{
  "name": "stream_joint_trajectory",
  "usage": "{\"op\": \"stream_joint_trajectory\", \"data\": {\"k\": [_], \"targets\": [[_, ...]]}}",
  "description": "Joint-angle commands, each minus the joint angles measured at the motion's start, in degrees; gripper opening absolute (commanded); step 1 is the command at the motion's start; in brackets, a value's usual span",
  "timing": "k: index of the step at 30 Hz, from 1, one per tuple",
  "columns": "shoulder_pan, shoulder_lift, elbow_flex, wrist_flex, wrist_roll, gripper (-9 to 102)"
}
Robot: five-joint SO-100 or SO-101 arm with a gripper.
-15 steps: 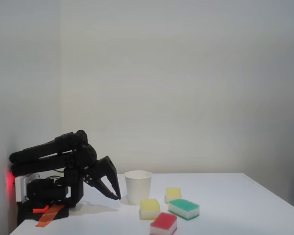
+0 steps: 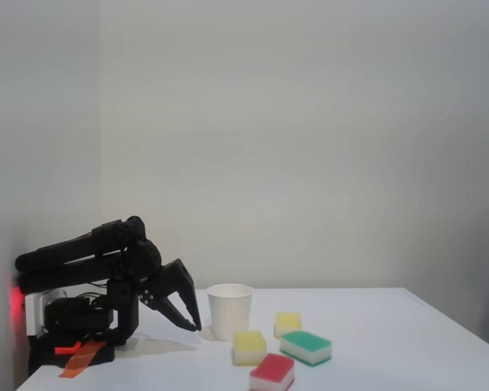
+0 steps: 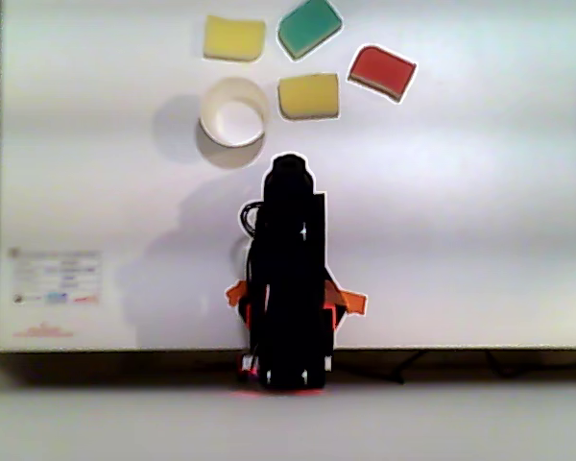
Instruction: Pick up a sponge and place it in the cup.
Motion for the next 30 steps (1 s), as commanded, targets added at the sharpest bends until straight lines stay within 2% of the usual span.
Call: {"op": "stream_joint_trajectory", "data": {"k": [1, 16, 22, 30], "targets": [[0.44, -0.09, 0.09, 4.66, -0.26, 0], [0.18, -0.09, -0.26, 1.93, -0.88, 0], [0.44, 0.0, -5.54, 7.12, -1.23, 0], [0.62, -0.44, -9.23, 8.7, -0.35, 3]]}}
